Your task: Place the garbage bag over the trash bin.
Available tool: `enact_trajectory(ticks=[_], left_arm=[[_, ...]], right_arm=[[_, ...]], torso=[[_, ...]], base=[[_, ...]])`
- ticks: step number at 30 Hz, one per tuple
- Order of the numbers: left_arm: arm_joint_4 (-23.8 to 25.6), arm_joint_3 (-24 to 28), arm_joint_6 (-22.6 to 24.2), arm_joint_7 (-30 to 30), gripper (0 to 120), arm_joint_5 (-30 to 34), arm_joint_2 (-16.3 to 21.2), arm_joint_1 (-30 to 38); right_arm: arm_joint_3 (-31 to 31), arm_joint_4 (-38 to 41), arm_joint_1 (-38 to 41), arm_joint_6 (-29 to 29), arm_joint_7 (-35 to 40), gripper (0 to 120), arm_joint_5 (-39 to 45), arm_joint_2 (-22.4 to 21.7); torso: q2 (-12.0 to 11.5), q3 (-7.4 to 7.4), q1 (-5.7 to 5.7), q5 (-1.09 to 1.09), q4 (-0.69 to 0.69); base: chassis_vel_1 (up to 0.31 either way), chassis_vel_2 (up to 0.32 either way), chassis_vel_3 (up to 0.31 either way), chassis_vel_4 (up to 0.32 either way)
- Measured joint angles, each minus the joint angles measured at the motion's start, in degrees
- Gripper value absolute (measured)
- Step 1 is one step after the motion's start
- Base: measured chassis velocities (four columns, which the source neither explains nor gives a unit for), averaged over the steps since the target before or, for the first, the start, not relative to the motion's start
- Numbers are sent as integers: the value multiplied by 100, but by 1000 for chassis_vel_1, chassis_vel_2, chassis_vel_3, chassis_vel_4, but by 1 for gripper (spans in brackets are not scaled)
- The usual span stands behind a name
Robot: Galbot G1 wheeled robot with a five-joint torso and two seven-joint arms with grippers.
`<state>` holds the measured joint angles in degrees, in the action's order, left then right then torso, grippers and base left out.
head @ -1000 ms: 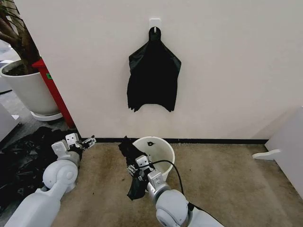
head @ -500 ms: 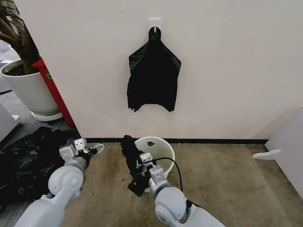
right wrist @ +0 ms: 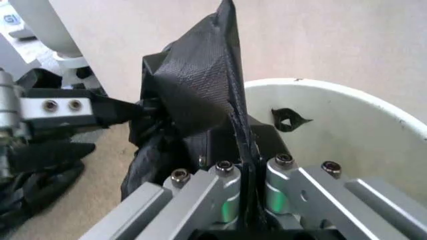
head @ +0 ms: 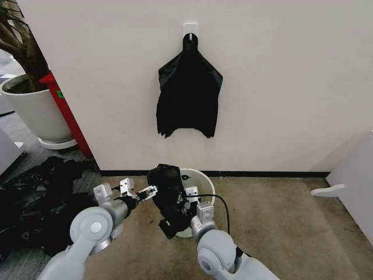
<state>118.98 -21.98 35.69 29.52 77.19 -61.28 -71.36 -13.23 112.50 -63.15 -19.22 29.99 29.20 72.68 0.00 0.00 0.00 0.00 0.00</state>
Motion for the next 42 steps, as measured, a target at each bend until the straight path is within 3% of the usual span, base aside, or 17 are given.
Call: enact_trajectory(ticks=[11,24,42], left_arm=[[-405,146,-78,21,100,-621,-308,133],[-573,346,-18,21,100,-1265,-353,394],[-1178,853,-148,125,98,-2280,-1110,513]], right_arm=[[13,-4,-32,-13,-37,0,-33,77],[52,-147,-52,94,-133,0,-457,130],[-65,-197,-15,125,-172,0,-582,199]], torso=[[0,0,0,0,1],[0,0,0,0,0],[0,0,0,0,0]], base=[[0,0,0,0],[0,0,0,0],[0,0,0,0]])
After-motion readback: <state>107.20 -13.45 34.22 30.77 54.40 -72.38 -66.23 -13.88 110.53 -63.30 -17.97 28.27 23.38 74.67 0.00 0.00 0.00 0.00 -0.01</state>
